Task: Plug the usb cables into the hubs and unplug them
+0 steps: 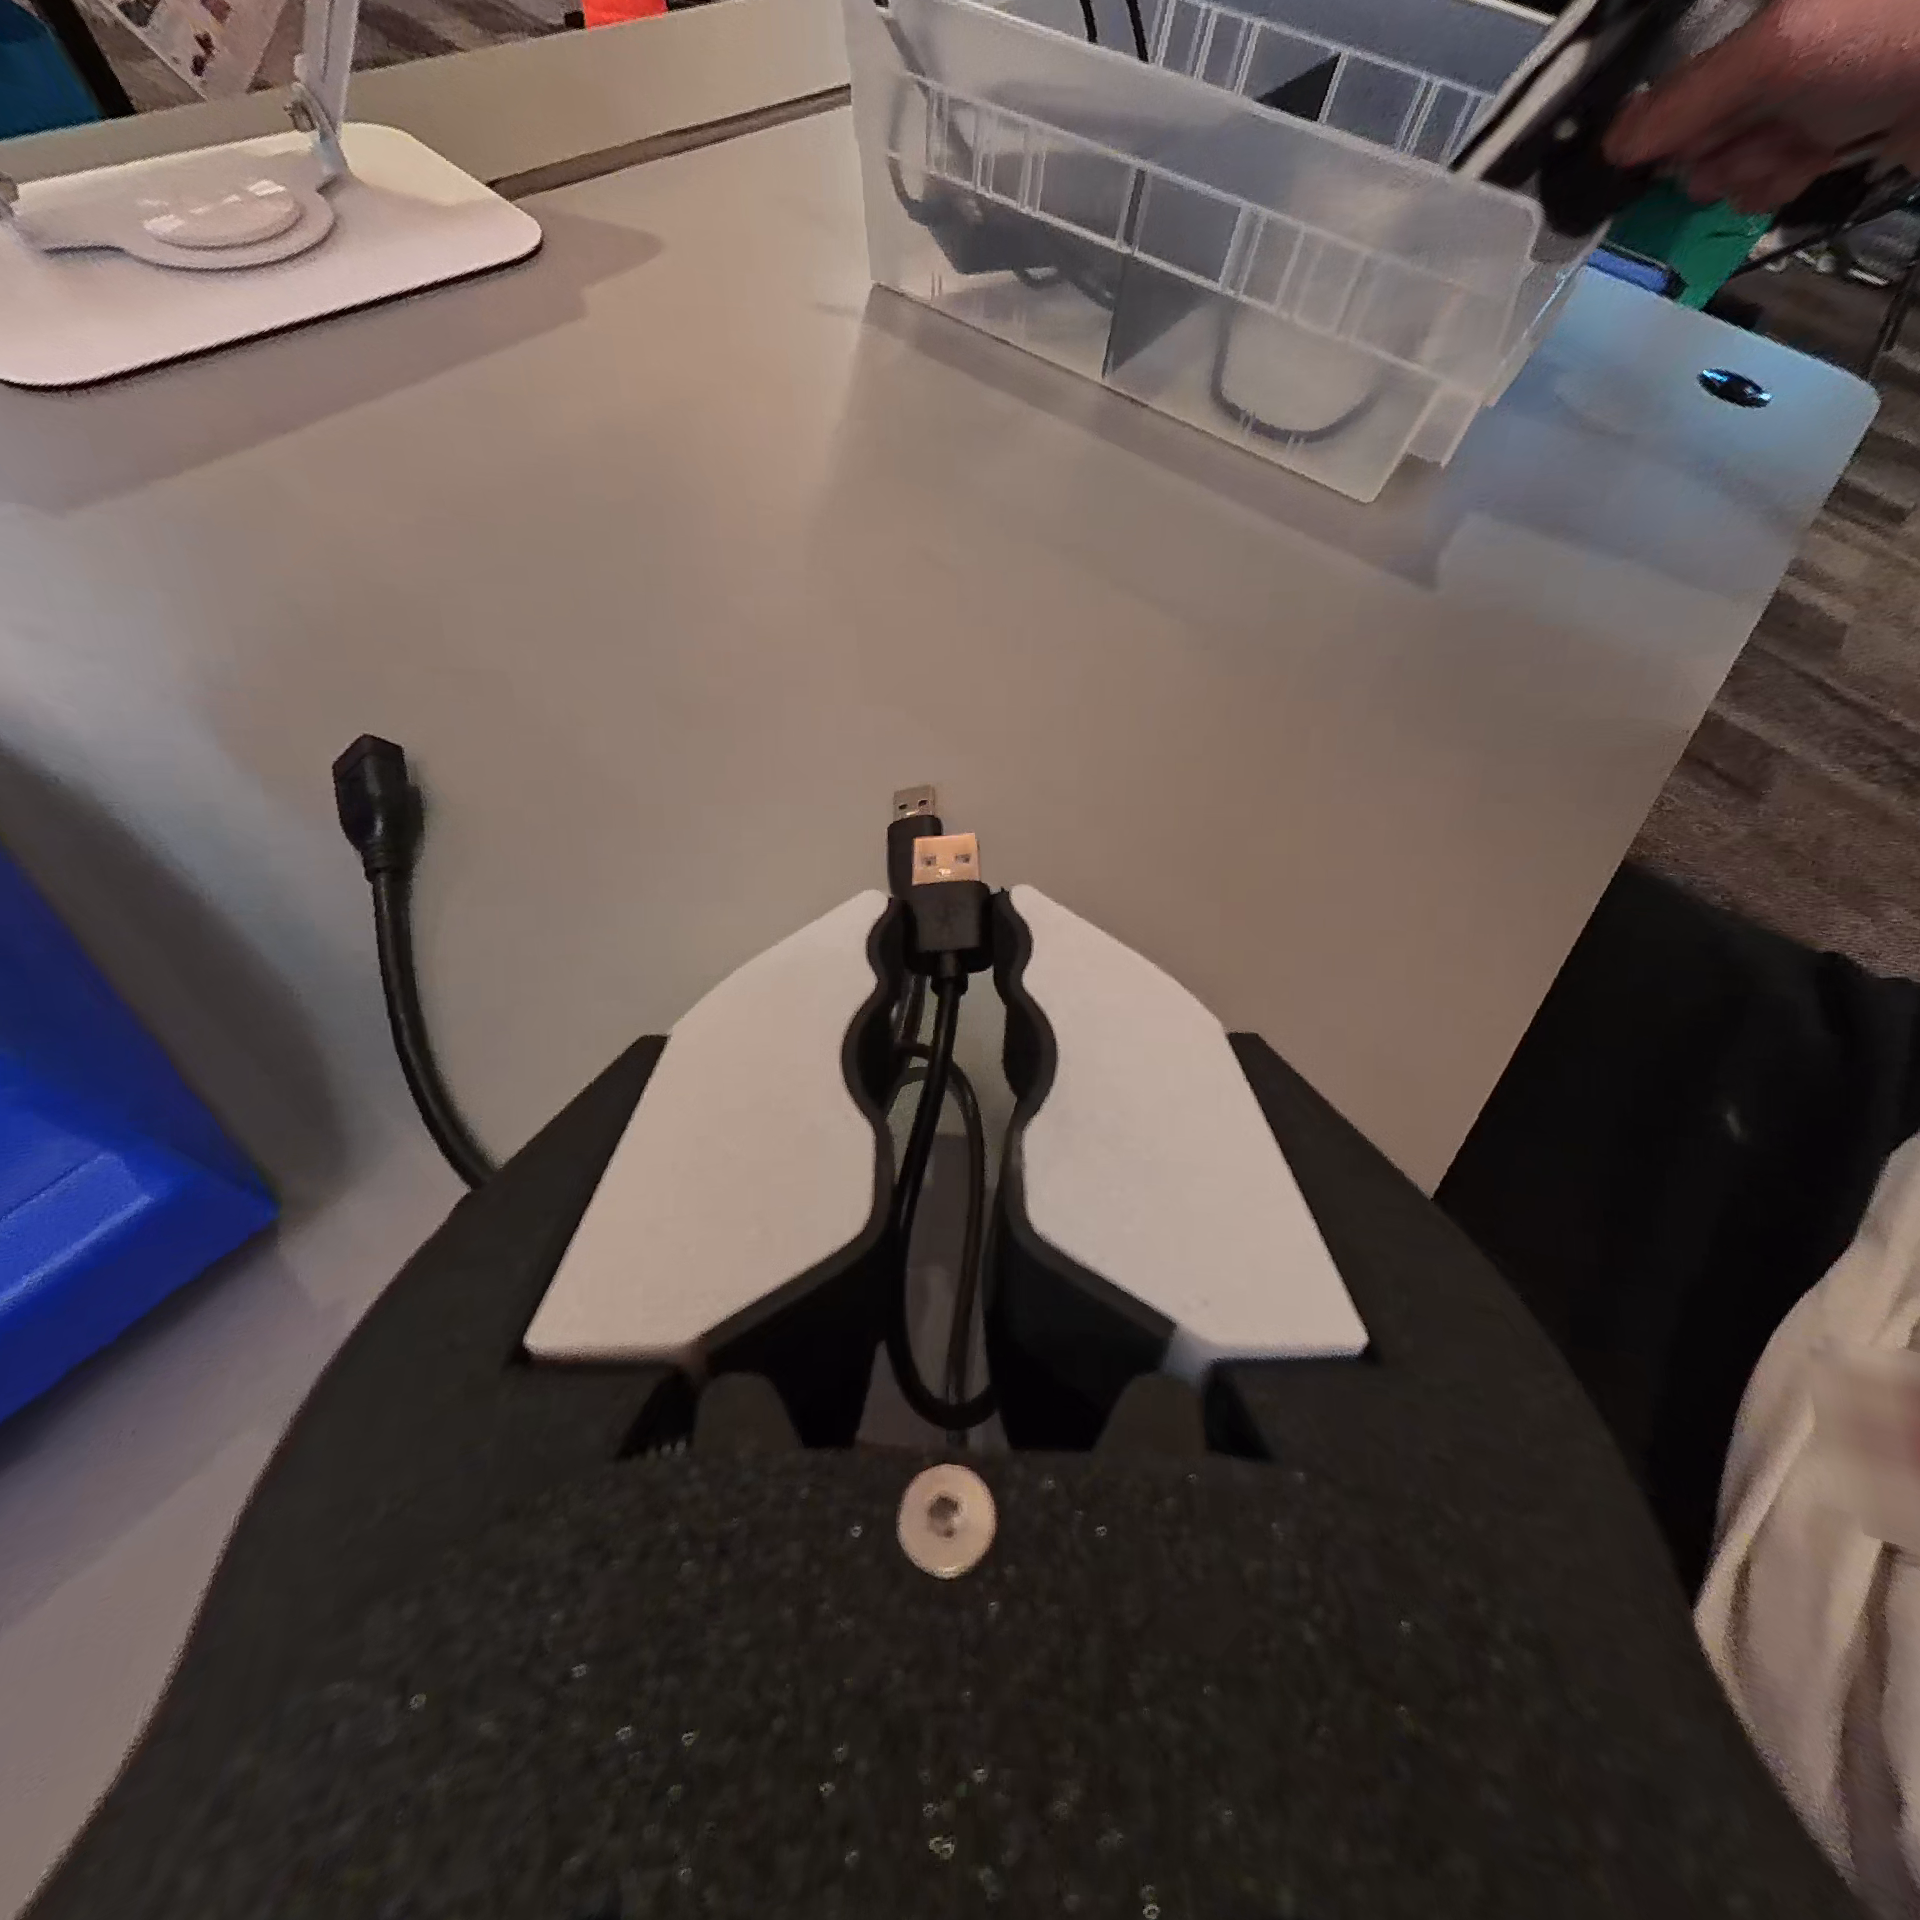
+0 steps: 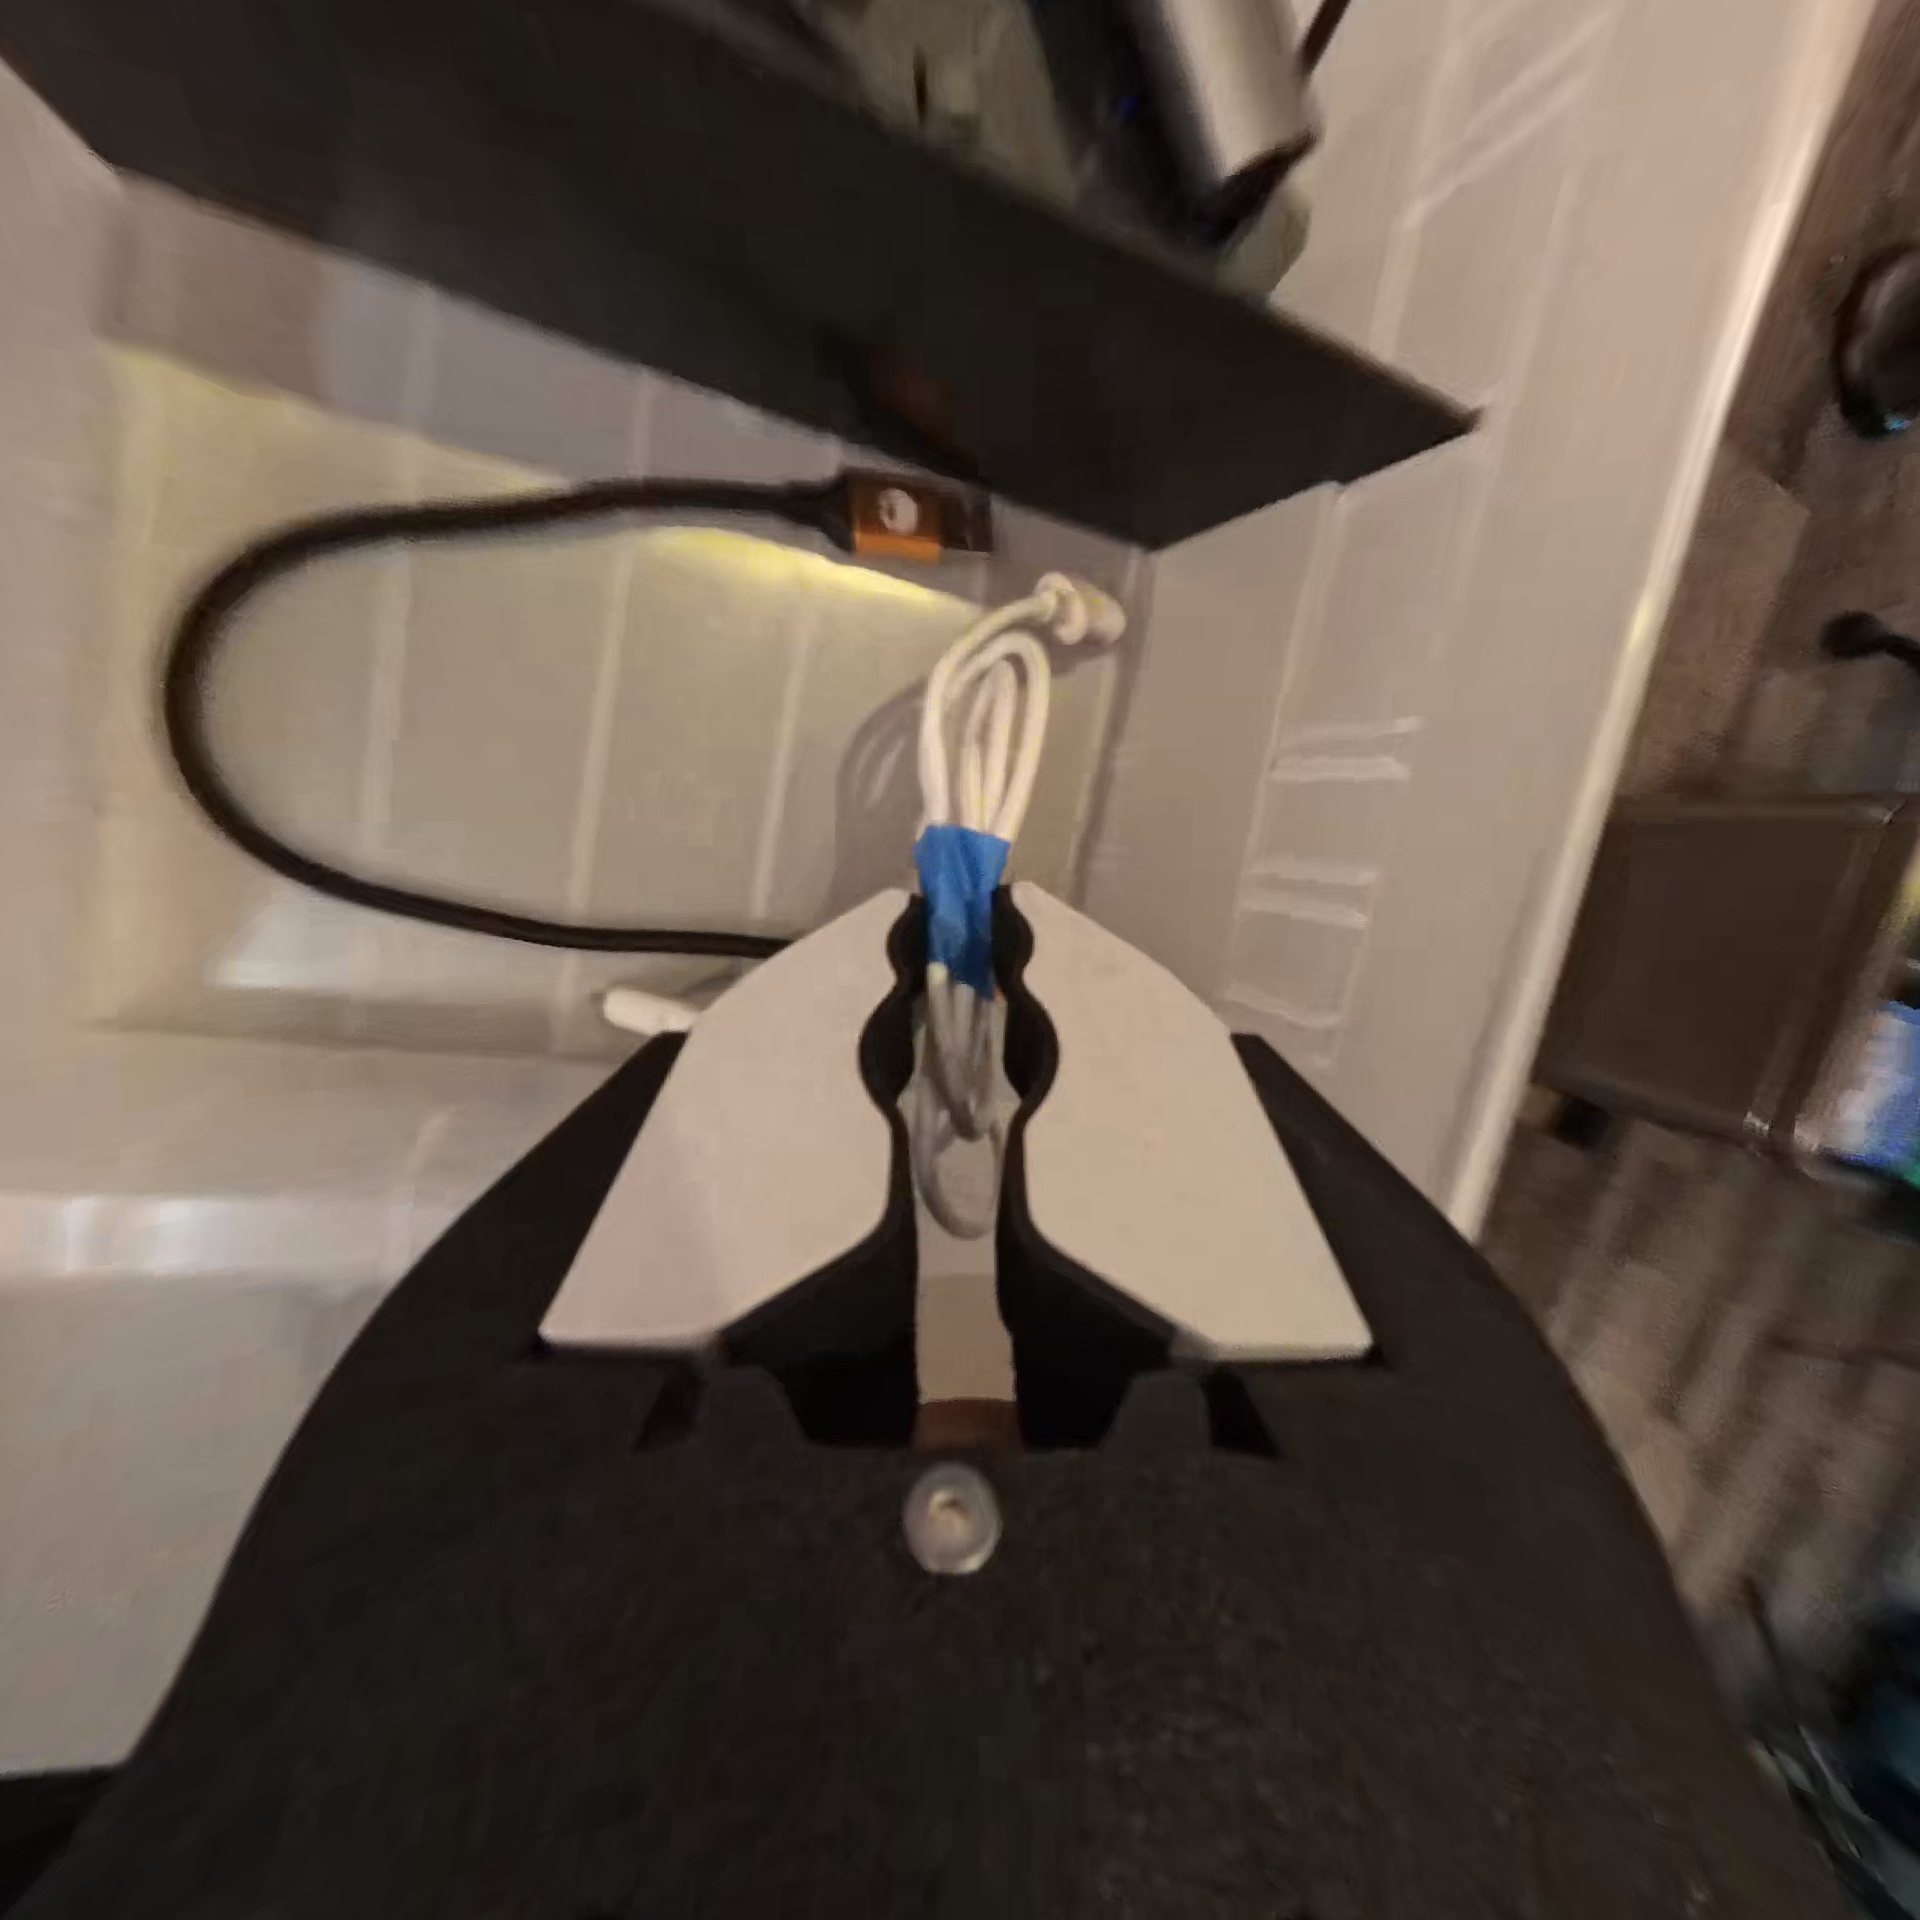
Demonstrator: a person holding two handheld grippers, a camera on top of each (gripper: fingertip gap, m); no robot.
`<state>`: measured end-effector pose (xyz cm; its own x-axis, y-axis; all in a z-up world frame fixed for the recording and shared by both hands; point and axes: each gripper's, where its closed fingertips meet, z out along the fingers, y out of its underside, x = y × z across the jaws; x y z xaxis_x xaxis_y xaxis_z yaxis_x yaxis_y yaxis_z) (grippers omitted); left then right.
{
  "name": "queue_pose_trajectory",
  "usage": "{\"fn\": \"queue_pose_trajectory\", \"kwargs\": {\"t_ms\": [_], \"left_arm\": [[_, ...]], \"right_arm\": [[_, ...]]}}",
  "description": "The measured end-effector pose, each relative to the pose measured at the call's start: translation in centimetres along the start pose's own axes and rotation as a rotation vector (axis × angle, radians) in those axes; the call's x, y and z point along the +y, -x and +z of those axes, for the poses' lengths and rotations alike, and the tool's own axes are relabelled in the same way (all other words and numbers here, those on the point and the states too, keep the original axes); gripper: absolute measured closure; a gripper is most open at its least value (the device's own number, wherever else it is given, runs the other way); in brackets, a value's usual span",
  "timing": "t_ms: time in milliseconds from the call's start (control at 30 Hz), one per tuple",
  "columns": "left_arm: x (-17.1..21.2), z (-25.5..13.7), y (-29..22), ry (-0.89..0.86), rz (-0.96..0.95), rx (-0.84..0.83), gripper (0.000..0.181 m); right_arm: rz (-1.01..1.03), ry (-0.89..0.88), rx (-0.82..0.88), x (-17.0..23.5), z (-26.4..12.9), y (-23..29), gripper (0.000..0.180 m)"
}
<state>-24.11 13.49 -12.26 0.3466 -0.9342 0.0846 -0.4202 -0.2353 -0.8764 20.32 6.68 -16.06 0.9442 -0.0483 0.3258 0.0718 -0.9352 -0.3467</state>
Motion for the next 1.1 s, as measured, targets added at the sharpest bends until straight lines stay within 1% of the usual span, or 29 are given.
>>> {"fn": "queue_pose_trajectory", "kwargs": {"t_ms": [67, 133, 167, 200, 233, 267, 300, 367, 400, 433, 467, 533, 567, 633, 700, 800, 867, 933, 1000, 1100], "left_arm": [[0.1, 0.1, -0.1, -0.001, -0.014, 0.016, 0.166], [0.5, 0.3, -0.1, 0.018, -0.035, 0.039, 0.166], [0.8, 0.4, 0.0, 0.03, -0.042, 0.048, 0.166], [1.0, 0.3, 0.1, 0.039, -0.048, 0.058, 0.166], [1.2, 0.0, 0.1, 0.04, -0.055, 0.075, 0.165], [1.2, -0.4, 0.0, 0.033, -0.065, 0.093, 0.16], [1.1, -1.0, 0.1, 0.022, -0.074, 0.104, 0.154], [1.0, -2.5, 0.6, 0.018, -0.063, 0.106, 0.143], [1.1, -3.4, 0.9, 0.023, -0.052, 0.1, 0.14], [1.3, -4.2, 1.0, 0.027, -0.036, 0.099, 0.138], [1.6, -4.9, 0.7, 0.04, -0.014, 0.112, 0.135], [3.0, -5.8, -0.1, 0.11, 0.038, 0.113, 0.127], [4.0, -5.9, 0.1, 0.164, 0.073, 0.071, 0.125], [5.6, -5.4, 0.5, 0.259, 0.12, -0.013, 0.115], [7.1, -4.8, 0.8, 0.353, 0.134, -0.058, 0.103], [8.6, -3.4, 0.1, 0.422, 0.116, -0.015, 0.1], [9.0, -3.0, 0.7, 0.466, 0.139, -0.03, 0.092], [8.2, -2.9, 1.6, 0.454, 0.172, -0.044, 0.09], [7.6, -2.8, 1.8, 0.431, 0.159, 0.011, 0.092], [8.9, -2.4, 1.9, 0.493, 0.148, 0.074, 0.095]], "right_arm": [[0.031, -0.001, 0.088, -0.9, 0.2, -1.8, 0.168], [0.072, -0.009, 0.075, -1.4, -0.1, -1.8, 0.165], [0.071, -0.012, 0.083, -1.5, -0.3, -1.8, 0.156], [0.07, -0.002, 0.13, -1.3, -0.7, -2.5, 0.14], [0.07, 0.008, 0.187, -1.0, -1.5, -3.0, 0.129], [0.067, -0.015, 0.234, -1.0, -2.9, -3.2, 0.126], [0.07, -0.085, 0.273, -1.5, -4.7, -2.9, 0.13], [0.09, -0.252, 0.274, -2.5, -8.5, -0.6, 0.135], [0.094, -0.33, 0.24, -2.8, -10.1, 1.2, 0.138], [0.1, -0.408, 0.154, -3.0, -11.2, 3.8, 0.14], [0.103, -0.493, 0.005, -3.3, -12.2, 7.3, 0.142], [0.049, -0.634, -0.35, -3.2, -14.1, 15.7, 0.141], [0.031, -0.666, -0.472, -2.6, -14.7, 19.0, 0.141], [-0.006, -0.71, -0.604, -1.4, -14.8, 23.6, 0.141], [-0.055, -0.728, -0.644, -0.5, -14.2, 26.6, 0.141], [-0.153, -0.739, -0.685, 0.3, -14.1, 29.2, 0.14], [-0.182, -0.773, -0.723, 0.5, -14.8, 29.9, 0.141], [-0.191, -0.792, -0.759, 0.6, -15.2, 30.3, 0.141], [-0.16, -0.788, -0.799, 0.9, -15.2, 30.4, 0.141], [-0.131, -0.763, -0.845, 1.4, -14.9, 30.6, 0.142]]}}
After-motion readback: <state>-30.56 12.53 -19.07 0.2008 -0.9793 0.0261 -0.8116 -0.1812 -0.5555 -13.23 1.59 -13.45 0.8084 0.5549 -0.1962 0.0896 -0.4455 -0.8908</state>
